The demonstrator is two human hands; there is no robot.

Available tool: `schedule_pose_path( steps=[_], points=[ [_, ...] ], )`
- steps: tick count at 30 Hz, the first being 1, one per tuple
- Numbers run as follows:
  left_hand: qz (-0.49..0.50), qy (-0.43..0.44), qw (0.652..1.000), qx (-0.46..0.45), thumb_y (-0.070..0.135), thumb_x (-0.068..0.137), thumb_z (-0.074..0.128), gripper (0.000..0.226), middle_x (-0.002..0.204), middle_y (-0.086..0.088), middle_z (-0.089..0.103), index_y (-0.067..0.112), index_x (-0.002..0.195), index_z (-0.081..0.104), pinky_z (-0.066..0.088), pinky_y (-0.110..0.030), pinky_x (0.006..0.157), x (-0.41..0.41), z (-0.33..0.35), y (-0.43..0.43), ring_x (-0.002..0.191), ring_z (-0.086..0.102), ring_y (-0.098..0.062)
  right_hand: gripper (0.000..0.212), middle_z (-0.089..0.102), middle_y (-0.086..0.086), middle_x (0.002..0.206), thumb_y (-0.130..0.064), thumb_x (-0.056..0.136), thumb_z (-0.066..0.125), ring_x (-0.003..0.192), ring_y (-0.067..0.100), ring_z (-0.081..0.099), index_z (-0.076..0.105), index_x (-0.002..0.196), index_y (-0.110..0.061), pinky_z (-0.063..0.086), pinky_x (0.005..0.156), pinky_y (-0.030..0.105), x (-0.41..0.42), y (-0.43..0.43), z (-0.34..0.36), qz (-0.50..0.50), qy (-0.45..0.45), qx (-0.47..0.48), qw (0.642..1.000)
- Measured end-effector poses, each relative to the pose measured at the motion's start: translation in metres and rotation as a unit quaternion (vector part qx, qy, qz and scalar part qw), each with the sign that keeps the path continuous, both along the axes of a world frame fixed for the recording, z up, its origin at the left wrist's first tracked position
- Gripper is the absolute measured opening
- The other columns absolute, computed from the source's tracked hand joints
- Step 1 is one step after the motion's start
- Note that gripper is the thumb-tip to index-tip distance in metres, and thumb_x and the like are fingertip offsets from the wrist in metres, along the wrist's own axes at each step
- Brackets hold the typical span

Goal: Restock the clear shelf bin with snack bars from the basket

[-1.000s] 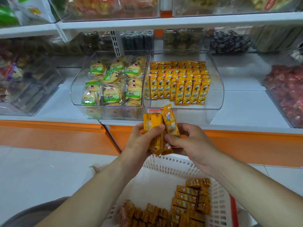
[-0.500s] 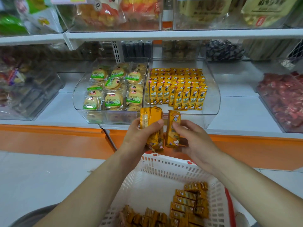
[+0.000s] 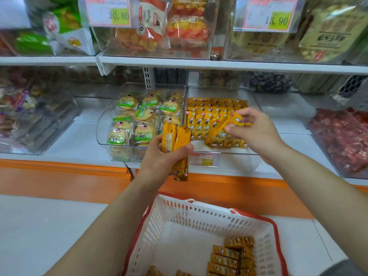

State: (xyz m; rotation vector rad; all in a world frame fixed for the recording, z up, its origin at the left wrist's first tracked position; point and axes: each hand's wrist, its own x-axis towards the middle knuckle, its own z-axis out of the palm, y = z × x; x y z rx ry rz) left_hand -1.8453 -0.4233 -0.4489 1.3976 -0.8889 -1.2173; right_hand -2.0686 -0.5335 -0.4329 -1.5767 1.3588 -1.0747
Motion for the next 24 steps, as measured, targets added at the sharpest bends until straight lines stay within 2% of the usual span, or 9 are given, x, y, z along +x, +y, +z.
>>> schedule_pose_path(
  steps=[2,5,8,12,15,18,21,23,24],
  points=[
    [0.006,-0.007,1.0,-0.004,0.05,0.051,0.086,0.091,0.112,-0.006,0.073,0.025,0.131,0.052,0.062,-0.035,0.065,0.006,0.0,-0.003,0.09,0.077,-0.021,0.039,0.059,-0.008,0.098,-0.021,0.073,0.089,0.098,0.024,0.066,0.063,0.101,-0.028,0.055,0.085,0.039,0.008,-0.034,-0.004,-0.005,0.082,-0.037,0.996],
    [0.01,-0.012,1.0,-0.008,0.048,0.055,0.086,0.086,0.108,-0.003,0.075,0.026,0.131,0.053,0.061,-0.03,0.061,0.014,-0.004,-0.008,0.083,0.077,-0.016,0.049,0.063,-0.001,0.105,-0.024,0.073,0.089,0.1,0.024,0.066,0.068,0.116,-0.017,0.052,0.088,0.037,0.02,-0.08,-0.018,0.027,0.21,-0.063,0.975],
    [0.014,-0.024,1.0,-0.008,0.052,0.053,0.085,0.089,0.105,0.0,0.075,0.027,0.131,0.053,0.062,-0.032,0.066,0.018,-0.01,-0.011,0.084,0.077,-0.013,0.051,0.067,0.004,0.121,-0.032,0.074,0.088,0.11,0.024,0.061,0.068,0.119,-0.019,0.046,0.088,0.031,0.027,-0.11,-0.037,0.034,0.339,-0.084,0.936],
    [0.01,-0.026,1.0,-0.009,0.054,0.047,0.086,0.091,0.092,0.008,0.077,0.029,0.128,0.053,0.062,-0.029,0.065,0.015,-0.016,-0.015,0.082,0.077,-0.011,0.052,0.059,0.011,0.129,-0.041,0.073,0.086,0.125,0.033,0.05,0.07,0.12,-0.025,0.043,0.102,0.041,0.03,-0.128,-0.054,0.037,0.447,-0.106,0.888],
    [0.005,-0.034,0.999,-0.008,0.058,0.044,0.084,0.098,0.102,0.006,0.074,0.029,0.132,0.05,0.062,-0.027,0.066,0.014,-0.016,-0.017,0.083,0.077,-0.008,0.053,0.055,0.009,0.129,-0.045,0.074,0.084,0.126,0.032,0.045,0.068,0.12,-0.025,0.041,0.101,0.042,0.033,-0.129,-0.06,0.04,0.477,-0.121,0.869],
    [0.007,-0.038,0.999,-0.002,0.059,0.044,0.084,0.104,0.107,0.004,0.072,0.029,0.136,0.048,0.064,-0.035,0.075,0.011,-0.015,-0.018,0.087,0.077,-0.01,0.056,0.054,0.008,0.129,-0.045,0.076,0.082,0.125,0.03,0.044,0.061,0.123,-0.026,0.041,0.098,0.041,0.033,-0.125,-0.062,0.041,0.484,-0.134,0.864],
    [0.011,-0.037,0.999,0.007,0.058,0.046,0.084,0.103,0.106,0.004,0.074,0.027,0.137,0.048,0.063,-0.03,0.07,0.007,-0.013,-0.017,0.085,0.077,-0.01,0.059,0.052,0.007,0.132,-0.047,0.077,0.079,0.126,0.03,0.04,0.056,0.128,-0.028,0.041,0.099,0.041,0.03,-0.111,-0.05,0.037,0.491,-0.128,0.861],
    [0.014,-0.034,0.999,0.018,0.059,0.046,0.086,0.107,0.108,0.002,0.073,0.026,0.139,0.047,0.063,-0.031,0.069,0.005,-0.013,-0.016,0.087,0.077,-0.014,0.056,0.052,0.006,0.131,-0.046,0.079,0.077,0.124,0.03,0.041,0.057,0.127,-0.027,0.04,0.099,0.04,0.027,-0.092,-0.035,0.037,0.471,-0.136,0.871],
    [0.014,-0.034,0.999,0.026,0.059,0.046,0.09,0.109,0.111,0.001,0.073,0.026,0.14,0.046,0.064,-0.037,0.074,0.004,-0.013,-0.015,0.09,0.077,-0.016,0.05,0.054,0.004,0.128,-0.044,0.08,0.077,0.122,0.028,0.044,0.059,0.124,-0.027,0.041,0.099,0.04,0.025,-0.079,-0.028,0.042,0.44,-0.14,0.886]
  ],
)
